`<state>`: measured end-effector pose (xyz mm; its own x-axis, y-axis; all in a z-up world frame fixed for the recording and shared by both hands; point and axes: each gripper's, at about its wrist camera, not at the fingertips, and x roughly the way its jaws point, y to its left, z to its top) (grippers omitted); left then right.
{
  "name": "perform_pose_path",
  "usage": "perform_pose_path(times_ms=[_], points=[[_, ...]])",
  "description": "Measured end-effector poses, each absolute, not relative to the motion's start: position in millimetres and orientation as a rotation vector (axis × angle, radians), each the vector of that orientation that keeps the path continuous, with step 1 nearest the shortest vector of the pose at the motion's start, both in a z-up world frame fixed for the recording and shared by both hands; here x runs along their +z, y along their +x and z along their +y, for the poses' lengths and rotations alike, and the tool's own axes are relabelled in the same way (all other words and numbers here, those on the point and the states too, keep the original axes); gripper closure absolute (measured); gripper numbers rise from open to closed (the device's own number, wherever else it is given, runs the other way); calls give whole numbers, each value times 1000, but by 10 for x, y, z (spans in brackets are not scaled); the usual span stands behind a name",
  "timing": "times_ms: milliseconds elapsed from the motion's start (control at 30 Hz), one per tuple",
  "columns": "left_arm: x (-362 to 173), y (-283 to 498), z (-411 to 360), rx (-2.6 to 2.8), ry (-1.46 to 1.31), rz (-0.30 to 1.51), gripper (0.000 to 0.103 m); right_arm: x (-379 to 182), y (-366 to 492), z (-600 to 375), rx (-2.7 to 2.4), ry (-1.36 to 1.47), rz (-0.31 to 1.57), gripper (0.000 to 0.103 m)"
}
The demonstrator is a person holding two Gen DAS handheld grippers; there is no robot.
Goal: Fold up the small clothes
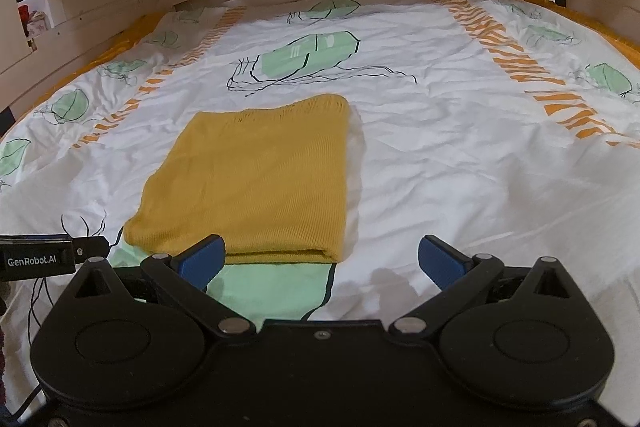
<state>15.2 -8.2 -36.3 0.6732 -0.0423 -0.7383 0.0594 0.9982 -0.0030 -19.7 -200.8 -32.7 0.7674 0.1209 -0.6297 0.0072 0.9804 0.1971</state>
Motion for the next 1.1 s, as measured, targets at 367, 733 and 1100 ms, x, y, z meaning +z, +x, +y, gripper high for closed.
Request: perform_pose_path(times_ms=[367, 733, 1100], points=[[-398, 155, -85, -62, 21, 850, 53, -343, -184, -2003, 62, 206, 709, 1], [-404, 151, -73, -60, 18, 856, 53, -349, -181, -2001, 57, 207, 717, 1], [-398, 151, -50, -62, 14, 858, 53, -359, -162, -1996, 55, 204, 729, 1]])
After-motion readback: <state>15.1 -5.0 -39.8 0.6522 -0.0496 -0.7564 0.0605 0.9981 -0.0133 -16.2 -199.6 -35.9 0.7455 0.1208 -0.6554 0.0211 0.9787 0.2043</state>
